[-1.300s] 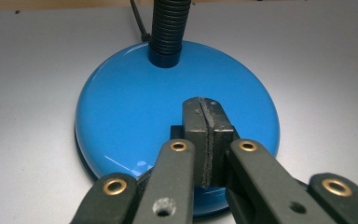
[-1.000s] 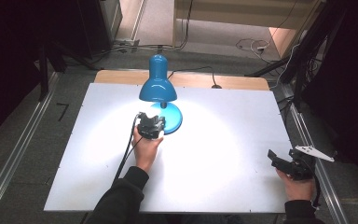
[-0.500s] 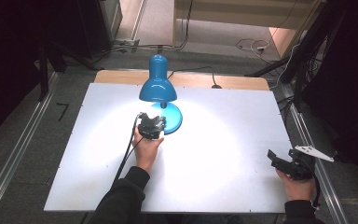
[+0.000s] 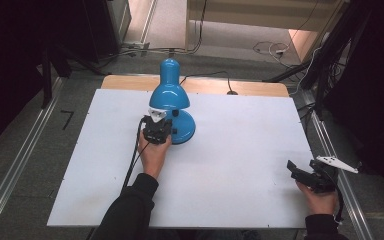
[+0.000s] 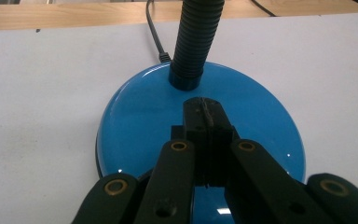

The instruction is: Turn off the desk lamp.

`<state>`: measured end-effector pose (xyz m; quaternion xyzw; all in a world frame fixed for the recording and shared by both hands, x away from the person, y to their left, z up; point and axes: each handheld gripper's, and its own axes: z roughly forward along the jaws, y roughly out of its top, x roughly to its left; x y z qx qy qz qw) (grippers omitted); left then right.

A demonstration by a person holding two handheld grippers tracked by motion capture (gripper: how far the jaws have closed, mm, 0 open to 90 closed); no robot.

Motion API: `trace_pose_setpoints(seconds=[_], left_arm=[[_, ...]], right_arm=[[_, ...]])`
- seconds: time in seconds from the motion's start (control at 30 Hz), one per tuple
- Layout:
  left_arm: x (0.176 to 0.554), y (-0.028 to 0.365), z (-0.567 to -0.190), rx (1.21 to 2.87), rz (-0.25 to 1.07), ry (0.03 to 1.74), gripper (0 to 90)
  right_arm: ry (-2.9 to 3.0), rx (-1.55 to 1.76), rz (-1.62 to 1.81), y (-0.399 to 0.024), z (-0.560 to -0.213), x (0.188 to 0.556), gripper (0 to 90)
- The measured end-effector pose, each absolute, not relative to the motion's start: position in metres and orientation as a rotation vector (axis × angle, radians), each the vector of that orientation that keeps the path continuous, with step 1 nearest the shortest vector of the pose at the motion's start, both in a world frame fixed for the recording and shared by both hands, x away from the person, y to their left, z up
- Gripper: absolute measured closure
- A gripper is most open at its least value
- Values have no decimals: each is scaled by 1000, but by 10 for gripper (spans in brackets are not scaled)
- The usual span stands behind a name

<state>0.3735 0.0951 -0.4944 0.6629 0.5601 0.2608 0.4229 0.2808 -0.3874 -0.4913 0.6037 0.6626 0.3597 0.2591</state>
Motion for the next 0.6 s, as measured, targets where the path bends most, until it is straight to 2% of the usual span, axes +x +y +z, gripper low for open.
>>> trace_pose_setpoints(seconds=[0.17,0.3,0.6], left_arm=[[373,97,-493,1662,633,1415,898],[371,97,-491,1652,617,1407,830],[367,103,-486,1646,620,1399,766]], right_arm=[[1795,1636,974,-387,-491,281,114],[1794,1637,973,-387,-491,280,114],[1794,1636,974,-387,-491,280,114]])
